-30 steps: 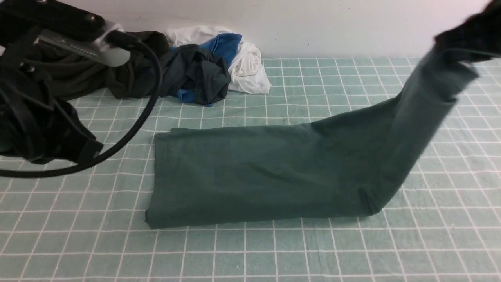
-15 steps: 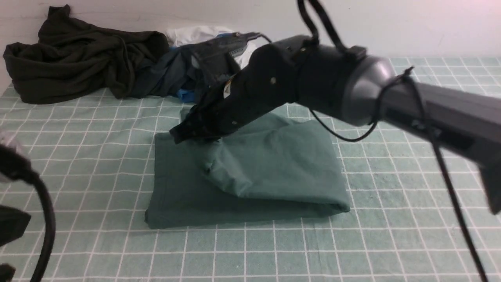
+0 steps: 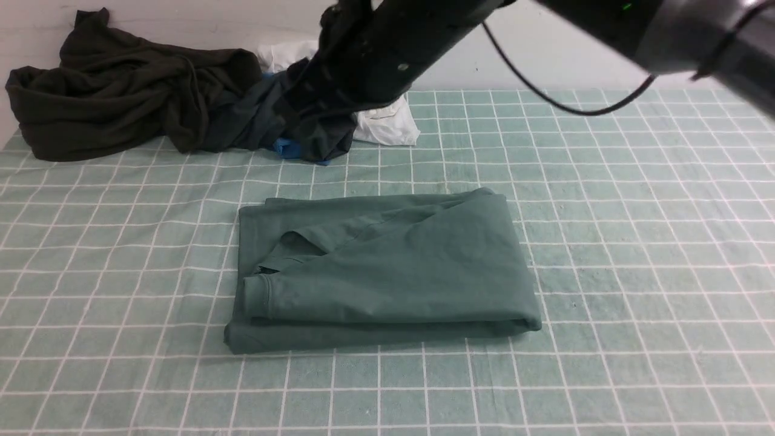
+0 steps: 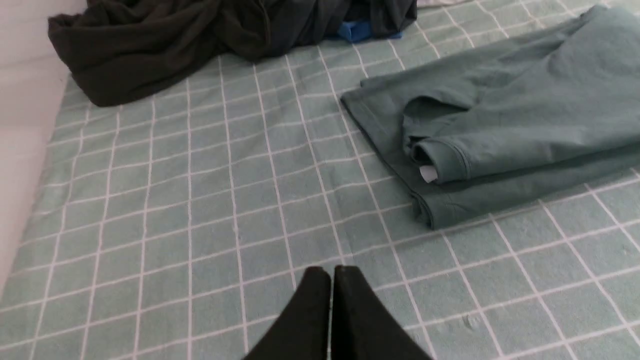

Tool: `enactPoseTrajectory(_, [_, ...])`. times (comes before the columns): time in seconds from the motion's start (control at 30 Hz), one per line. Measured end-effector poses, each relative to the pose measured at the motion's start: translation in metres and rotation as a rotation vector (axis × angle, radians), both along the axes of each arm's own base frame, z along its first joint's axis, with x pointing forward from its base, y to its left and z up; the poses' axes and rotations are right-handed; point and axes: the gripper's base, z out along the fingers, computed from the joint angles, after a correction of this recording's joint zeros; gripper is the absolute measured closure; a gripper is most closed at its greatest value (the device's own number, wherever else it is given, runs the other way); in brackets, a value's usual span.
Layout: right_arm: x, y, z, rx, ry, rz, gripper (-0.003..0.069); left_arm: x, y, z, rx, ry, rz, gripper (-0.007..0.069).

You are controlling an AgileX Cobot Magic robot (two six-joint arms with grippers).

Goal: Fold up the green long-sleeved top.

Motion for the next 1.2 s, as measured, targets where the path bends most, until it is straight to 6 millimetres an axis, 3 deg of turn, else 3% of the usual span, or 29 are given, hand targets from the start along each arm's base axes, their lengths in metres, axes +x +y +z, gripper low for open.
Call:
enactPoseTrajectory(0.17, [-0.030, -0.030, 0.022, -0.019, -0.030, 0.001, 0.0476, -0.004, 0.001, 0.000, -0.003, -0.015, 0.003, 0.0628])
enactPoseTrajectory(0.27, [-0.052, -0.050, 0.026, 0.001, -0.053, -0.001, 0.0571, -0.004, 0.002, -0.001, 0.003, -0.005, 0.007, 0.0628])
enactPoseTrajectory(0.43, [-0.094, -0.089, 0.023, 0.046, -0.113, -0.002, 0.0657, -0.004, 0.002, -0.001, 0.003, -0.003, 0.007, 0.0628])
enactPoseTrajectory(0.53, [-0.121, -0.113, 0.017, 0.075, -0.147, -0.005, 0.0670, -0.004, 0.002, -0.001, 0.001, -0.003, 0.008, 0.0628])
enactPoseTrajectory(0.77, [-0.159, -0.147, -0.012, 0.066, -0.139, -0.005, 0.0671, -0.004, 0.002, -0.001, 0.001, -0.003, 0.008, 0.0628])
enactPoseTrajectory(1.2, [-0.194, -0.175, -0.023, -0.052, 0.031, 0.012, 0.0671, -0.003, 0.002, -0.003, 0.003, 0.003, 0.008, 0.0628])
